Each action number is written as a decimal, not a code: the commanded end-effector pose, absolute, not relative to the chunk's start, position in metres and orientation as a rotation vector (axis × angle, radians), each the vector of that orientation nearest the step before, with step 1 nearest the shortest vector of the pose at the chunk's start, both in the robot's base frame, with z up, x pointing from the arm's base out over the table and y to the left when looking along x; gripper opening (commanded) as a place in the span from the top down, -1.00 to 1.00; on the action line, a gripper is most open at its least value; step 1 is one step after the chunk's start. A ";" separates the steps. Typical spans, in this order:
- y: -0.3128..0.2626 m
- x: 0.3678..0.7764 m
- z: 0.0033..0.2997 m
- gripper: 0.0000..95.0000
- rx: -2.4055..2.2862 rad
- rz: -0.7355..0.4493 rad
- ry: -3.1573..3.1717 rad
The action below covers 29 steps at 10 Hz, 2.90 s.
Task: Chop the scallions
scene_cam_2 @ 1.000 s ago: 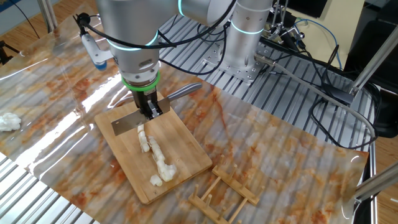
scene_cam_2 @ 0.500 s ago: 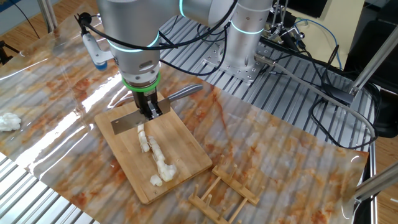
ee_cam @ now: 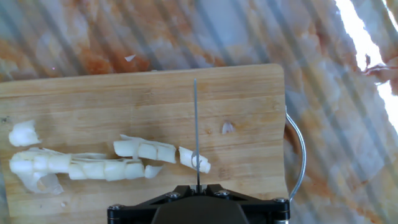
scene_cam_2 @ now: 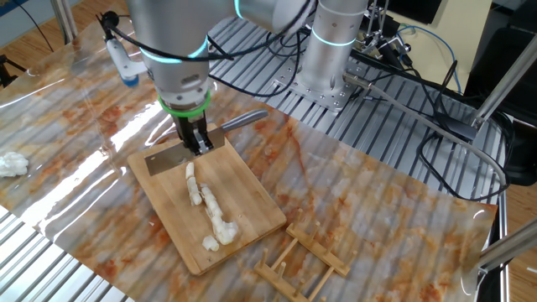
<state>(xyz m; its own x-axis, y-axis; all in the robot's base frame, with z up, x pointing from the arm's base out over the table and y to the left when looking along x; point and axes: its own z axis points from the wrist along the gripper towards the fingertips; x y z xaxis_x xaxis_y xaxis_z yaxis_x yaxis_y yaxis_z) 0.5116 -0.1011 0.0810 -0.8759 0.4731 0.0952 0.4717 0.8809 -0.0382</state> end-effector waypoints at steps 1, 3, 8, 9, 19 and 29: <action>-0.101 0.514 0.079 1.00 -0.761 -0.004 -2.933; -0.095 0.514 0.077 1.00 -0.775 -0.012 -2.929; -0.094 0.514 0.061 1.00 -0.776 -0.037 -2.926; -0.095 0.514 0.052 1.00 -0.773 -0.043 -2.933; -0.093 0.518 0.050 1.00 -0.787 -0.019 -2.933; -0.107 0.507 0.073 1.00 -0.754 -0.006 -2.920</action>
<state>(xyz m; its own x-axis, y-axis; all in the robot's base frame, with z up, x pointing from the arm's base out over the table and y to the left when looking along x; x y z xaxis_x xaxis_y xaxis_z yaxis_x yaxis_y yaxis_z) 0.5079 -0.1068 0.0703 -0.8681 0.4815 0.1206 0.4823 0.8756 -0.0244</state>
